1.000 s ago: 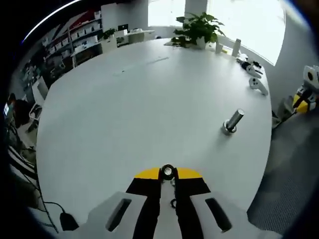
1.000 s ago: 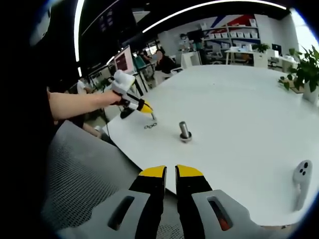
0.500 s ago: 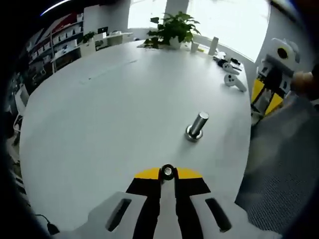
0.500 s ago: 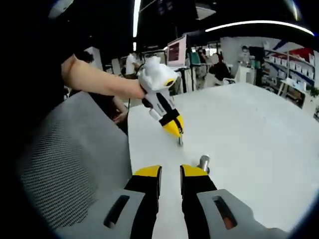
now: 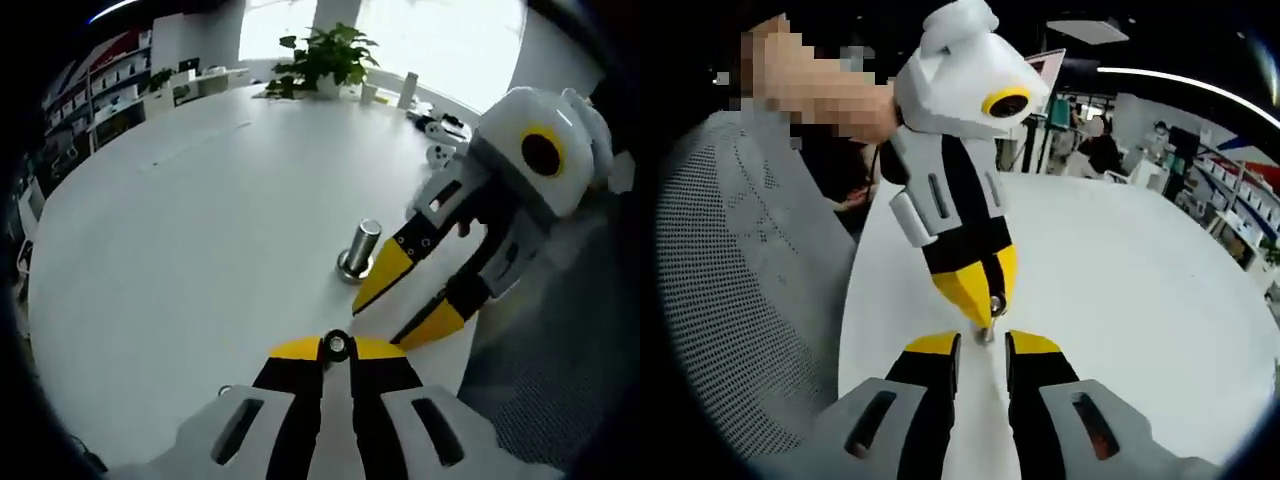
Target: Place the washer onto the threaded stud by aligning its center hole with the stud, sliding it down to the base, and recovering from edge contact or off-axis alignment until the washer reaches the visible bottom stop.
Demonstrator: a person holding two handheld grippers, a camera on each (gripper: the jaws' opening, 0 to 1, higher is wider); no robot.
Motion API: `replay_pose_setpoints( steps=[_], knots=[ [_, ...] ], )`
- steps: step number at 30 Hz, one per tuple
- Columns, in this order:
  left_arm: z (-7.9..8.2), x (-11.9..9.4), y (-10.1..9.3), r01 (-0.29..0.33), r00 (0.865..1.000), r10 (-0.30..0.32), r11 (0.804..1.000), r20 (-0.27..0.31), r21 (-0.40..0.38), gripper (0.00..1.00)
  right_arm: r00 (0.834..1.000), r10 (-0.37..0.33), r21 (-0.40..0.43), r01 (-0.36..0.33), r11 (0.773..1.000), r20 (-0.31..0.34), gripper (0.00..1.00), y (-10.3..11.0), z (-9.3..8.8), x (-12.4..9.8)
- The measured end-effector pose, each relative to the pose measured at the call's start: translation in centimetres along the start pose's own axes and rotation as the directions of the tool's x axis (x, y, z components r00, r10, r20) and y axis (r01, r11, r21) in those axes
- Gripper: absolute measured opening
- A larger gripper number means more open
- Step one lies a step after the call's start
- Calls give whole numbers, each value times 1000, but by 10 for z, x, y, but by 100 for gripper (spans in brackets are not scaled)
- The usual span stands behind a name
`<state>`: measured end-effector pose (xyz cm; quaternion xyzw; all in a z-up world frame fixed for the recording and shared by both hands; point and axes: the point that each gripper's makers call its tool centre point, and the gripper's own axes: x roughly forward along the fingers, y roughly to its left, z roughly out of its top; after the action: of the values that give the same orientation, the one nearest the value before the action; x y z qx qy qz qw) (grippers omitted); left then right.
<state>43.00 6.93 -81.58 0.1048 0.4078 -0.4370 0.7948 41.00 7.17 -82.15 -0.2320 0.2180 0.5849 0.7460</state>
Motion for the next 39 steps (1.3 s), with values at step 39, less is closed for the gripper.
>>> replay_pose_setpoints(
  steps=[39],
  knots=[
    [-10, -14, -3, -98, 990, 127, 938, -66, 332, 17, 999, -33, 18, 34, 999, -2, 8, 5, -6, 27]
  ],
)
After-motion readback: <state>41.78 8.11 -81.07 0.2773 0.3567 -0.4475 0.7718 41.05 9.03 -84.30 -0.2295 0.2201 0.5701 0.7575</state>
